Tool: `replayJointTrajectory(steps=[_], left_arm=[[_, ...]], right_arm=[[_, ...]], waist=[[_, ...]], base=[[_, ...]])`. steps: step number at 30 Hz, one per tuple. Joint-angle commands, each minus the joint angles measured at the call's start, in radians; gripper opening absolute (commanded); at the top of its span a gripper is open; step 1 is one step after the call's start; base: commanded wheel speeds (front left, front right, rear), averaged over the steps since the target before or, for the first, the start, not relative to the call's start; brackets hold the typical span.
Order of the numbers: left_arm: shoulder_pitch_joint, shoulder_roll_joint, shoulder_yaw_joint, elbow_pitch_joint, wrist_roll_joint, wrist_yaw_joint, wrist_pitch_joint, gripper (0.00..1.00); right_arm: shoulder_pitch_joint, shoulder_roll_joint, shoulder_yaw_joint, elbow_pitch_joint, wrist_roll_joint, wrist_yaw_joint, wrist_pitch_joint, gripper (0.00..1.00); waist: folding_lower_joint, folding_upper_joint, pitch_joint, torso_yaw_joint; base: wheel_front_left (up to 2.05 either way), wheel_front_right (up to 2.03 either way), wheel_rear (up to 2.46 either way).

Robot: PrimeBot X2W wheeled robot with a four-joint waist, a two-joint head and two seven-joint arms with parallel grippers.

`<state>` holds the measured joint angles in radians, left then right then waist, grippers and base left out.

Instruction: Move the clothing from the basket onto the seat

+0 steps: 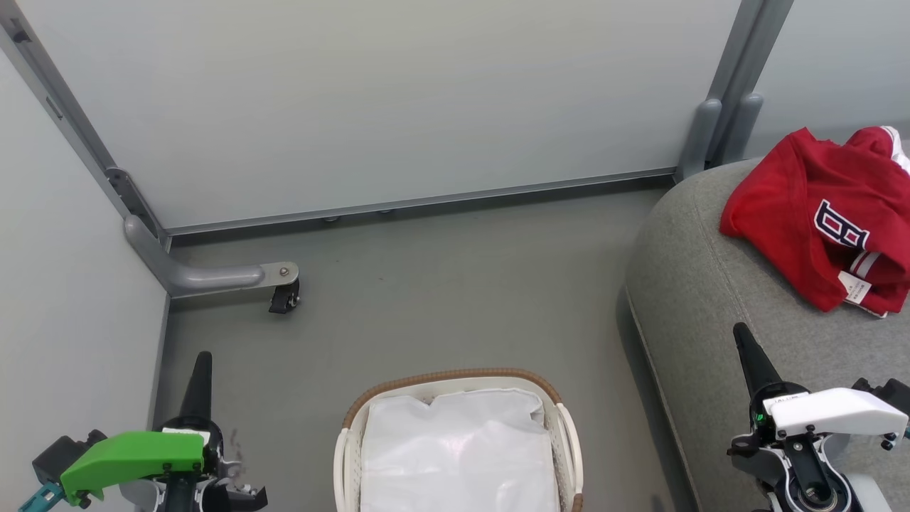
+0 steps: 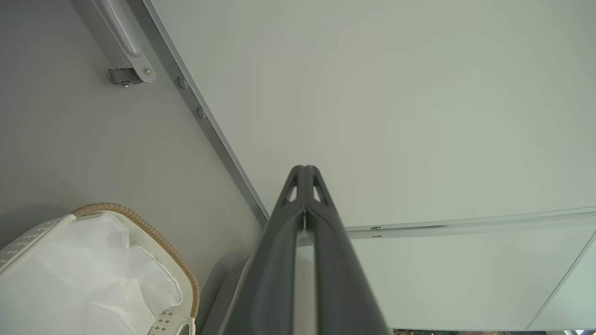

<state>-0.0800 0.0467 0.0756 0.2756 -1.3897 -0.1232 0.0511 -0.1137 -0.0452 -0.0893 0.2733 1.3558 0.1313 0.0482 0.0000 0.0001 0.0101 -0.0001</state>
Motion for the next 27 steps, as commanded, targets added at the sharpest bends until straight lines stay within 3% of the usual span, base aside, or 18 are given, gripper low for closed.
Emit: replayJointTrajectory(steps=[1,27], left_arm=[[-0.02,0.005,0.008,-0.009,-0.023,-0.005,0.005,0.0],[-0.033,0.006,0.036,-0.029,-0.189,-0.009,0.055,0.0]], right_arm=[[0.004,-0.006,-0.006,-0.01,0.023,-0.001,0.008,0.0],[0.009,-0.008,-0.023,-0.028,0.217,-0.001,0.059,0.0]], waist=[[0.0,-0.0001,0.0,0.0],[0.0,-0.0001,-0.006,0.0]], base=[[0.0,0.0,0.0],[0.0,0.0,0.0]])
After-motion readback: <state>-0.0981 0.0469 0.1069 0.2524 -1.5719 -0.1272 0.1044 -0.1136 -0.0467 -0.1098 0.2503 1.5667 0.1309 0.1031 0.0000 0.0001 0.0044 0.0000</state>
